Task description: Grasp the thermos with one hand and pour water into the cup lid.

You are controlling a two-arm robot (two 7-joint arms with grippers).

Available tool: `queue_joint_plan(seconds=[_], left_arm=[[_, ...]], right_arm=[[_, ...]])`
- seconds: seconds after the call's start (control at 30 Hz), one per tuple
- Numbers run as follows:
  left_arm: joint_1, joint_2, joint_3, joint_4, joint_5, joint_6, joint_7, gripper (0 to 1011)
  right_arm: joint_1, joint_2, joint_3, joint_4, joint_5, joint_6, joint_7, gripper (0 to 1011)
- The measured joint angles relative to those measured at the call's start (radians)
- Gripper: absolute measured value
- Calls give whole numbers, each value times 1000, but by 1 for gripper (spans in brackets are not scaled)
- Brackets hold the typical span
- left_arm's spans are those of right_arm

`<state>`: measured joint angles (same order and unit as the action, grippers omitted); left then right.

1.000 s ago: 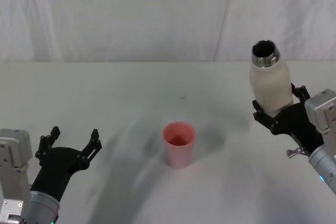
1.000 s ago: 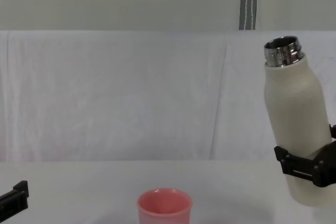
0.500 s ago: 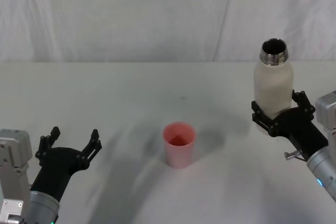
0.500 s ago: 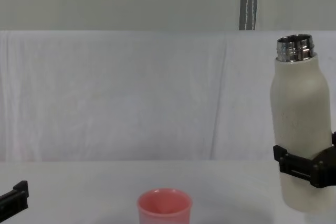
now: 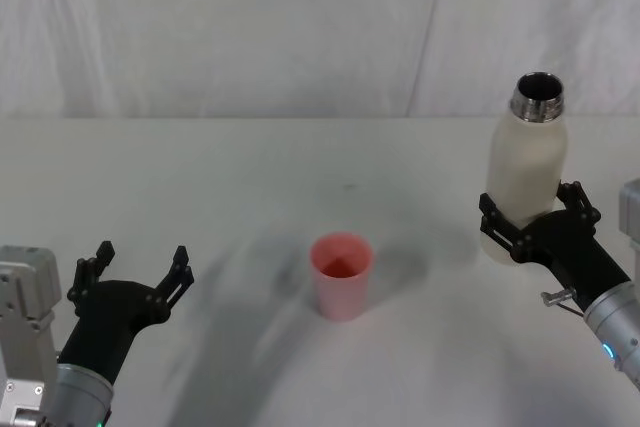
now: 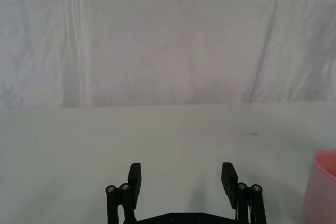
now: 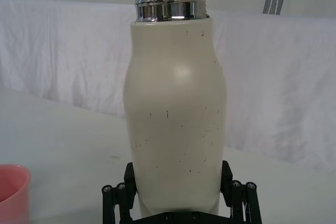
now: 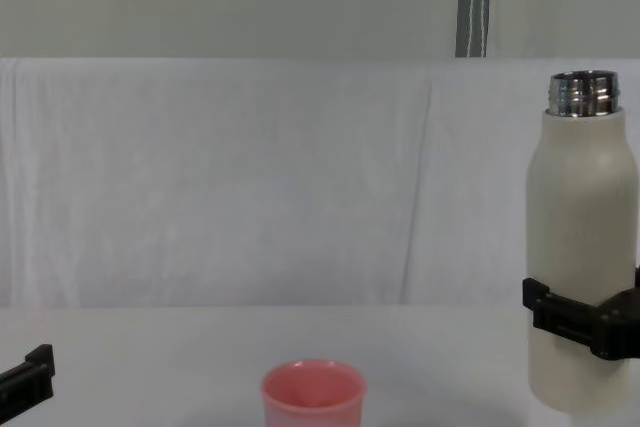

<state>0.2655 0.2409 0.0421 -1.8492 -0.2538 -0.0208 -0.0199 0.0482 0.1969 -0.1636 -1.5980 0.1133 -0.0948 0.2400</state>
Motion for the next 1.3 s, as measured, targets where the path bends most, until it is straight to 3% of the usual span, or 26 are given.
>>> queue_joint_plan(seconds=[0.8,1.3], left_arm=[[0,0,0,0,0,0,0,1001],[0,0,0,0,0,0,0,1001]], right_arm=[[-3,5,-4,19,123,28,23,951],[17,7,-22,50,134,22,15,951]])
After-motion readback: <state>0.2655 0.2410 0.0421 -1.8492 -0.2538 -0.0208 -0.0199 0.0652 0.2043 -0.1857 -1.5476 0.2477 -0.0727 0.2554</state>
